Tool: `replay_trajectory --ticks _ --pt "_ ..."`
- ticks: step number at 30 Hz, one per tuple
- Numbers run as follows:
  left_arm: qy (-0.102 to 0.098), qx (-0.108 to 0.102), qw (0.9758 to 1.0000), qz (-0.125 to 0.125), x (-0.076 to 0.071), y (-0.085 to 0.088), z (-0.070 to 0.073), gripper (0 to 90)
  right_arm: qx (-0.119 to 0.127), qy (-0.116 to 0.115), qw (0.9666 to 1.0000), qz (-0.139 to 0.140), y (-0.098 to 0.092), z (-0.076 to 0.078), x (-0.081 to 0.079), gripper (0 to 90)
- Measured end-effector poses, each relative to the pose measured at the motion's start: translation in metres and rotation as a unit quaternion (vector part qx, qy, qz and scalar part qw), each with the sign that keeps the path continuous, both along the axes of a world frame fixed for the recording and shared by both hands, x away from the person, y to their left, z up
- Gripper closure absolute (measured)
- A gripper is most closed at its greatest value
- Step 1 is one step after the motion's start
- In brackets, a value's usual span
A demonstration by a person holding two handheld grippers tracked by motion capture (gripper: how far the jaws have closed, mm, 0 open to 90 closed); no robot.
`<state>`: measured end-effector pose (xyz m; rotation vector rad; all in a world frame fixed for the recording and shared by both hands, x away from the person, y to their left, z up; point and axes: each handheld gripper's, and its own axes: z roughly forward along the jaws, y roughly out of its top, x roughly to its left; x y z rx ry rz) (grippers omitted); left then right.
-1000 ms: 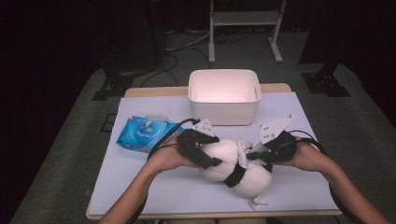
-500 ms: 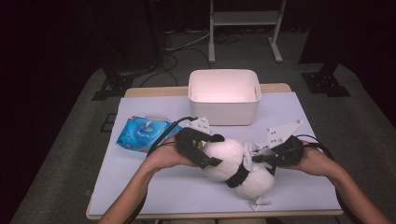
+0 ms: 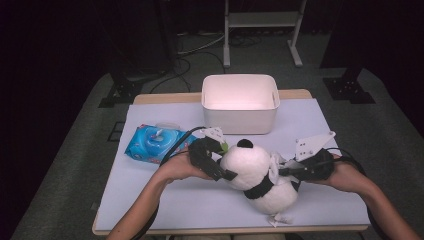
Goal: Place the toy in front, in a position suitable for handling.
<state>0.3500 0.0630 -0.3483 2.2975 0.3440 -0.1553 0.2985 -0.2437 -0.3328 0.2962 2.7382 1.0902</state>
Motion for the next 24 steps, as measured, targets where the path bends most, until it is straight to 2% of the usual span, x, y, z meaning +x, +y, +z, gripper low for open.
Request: replay_trajectory --ticks 2,4,7,10,13,16,21,24 --pt "0.013 0.006 0.9999 -0.007 0.002 -0.002 -0.006 7.7 0.003 0.000 1.0000 0.000 -0.002 -0.001 0.000 81.7" --pt "0.030 -0.003 0.9995 -0.008 0.004 -0.003 -0.009 7.8 0.008 0.003 1.0000 -0.002 -0.004 -0.002 -0.001 81.7" --pt "0.030 -0.012 0.9994 -0.010 0.005 -0.003 -0.009 11.1 0.008 0.004 0.9999 -0.004 -0.006 -0.003 -0.001 81.6" --pt "0.020 -0.015 0.9996 -0.011 0.003 -0.003 -0.006 20.8 0.011 0.009 0.9999 -0.007 -0.006 -0.002 -0.001 81.6" --pt "0.004 -0.024 0.9996 -0.010 0.001 -0.001 0.001 24.7 0.017 0.003 0.9998 -0.008 -0.006 0.000 0.000 81.6" --pt "-0.008 -0.029 0.9995 -0.005 0.000 0.001 0.008 27.2 0.028 -0.001 0.9995 -0.010 -0.005 0.004 0.000 81.6" --pt "-0.029 -0.022 0.9993 -0.004 -0.005 0.004 0.023 27.3 0.039 -0.008 0.9991 -0.011 0.000 0.008 0.002 81.6" --pt "-0.043 -0.032 0.9986 -0.001 -0.010 0.010 0.036 27.3 0.044 -0.008 0.9990 -0.008 0.003 0.009 0.003 81.5"
